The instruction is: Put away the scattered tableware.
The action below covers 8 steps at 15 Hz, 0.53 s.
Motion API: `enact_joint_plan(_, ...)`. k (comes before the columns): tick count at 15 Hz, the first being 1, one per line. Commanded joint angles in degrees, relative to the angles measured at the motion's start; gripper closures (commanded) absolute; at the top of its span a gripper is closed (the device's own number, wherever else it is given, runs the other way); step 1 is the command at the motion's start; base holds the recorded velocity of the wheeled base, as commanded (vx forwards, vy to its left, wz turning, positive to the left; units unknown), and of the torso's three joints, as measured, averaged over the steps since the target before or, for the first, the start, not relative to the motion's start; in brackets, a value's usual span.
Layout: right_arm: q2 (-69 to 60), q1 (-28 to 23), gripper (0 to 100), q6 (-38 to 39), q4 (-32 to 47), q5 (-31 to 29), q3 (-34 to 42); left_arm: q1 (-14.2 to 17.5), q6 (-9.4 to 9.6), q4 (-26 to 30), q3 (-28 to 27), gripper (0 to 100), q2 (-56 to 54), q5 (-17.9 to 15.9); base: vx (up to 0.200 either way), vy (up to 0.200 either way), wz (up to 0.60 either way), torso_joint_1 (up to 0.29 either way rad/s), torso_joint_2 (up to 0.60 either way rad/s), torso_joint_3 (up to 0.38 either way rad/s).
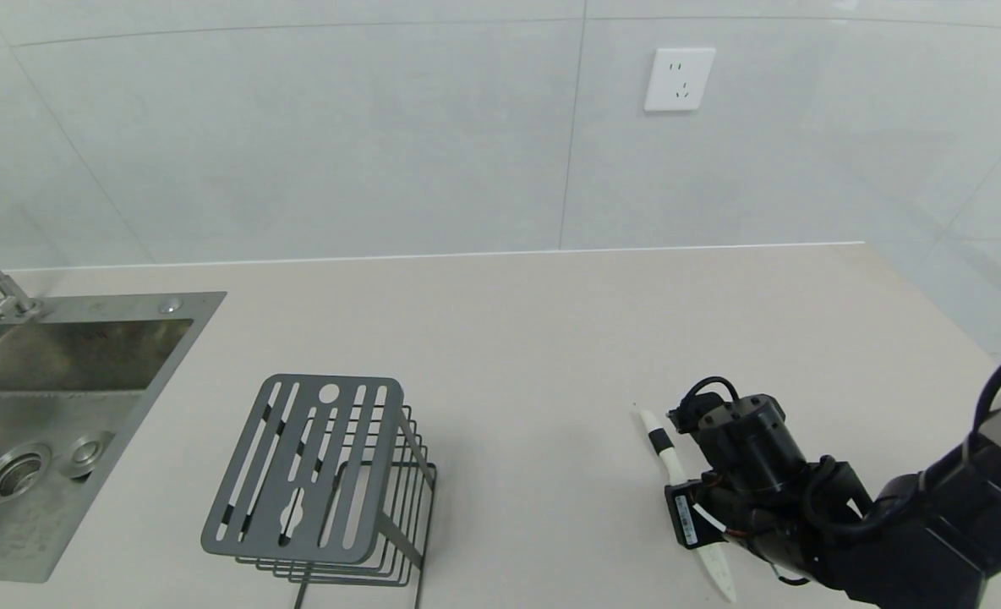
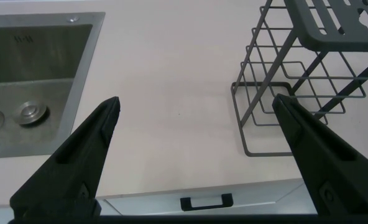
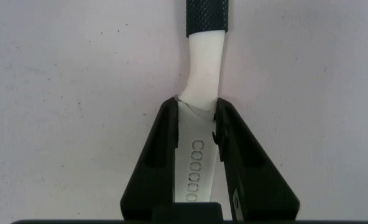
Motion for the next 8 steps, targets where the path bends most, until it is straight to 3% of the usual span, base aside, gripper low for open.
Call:
enact_joint_plan(1, -0.4, 0.0, 100, -0.1, -2.9, 0.1, -1.4, 0.0, 0.0, 0.0, 0.0, 0, 0.1, 0.0, 0.0, 0.0, 0.0, 0.0, 0.0, 0.0)
enact_joint_plan(8, -21.0, 0.0, 100, -1.8, -4.6, 3.8, -2.5, 0.0, 0.26, 0.0, 0.0, 0, 0.1, -0.4, 0.0, 0.0, 0.0, 0.0, 0.0, 0.0)
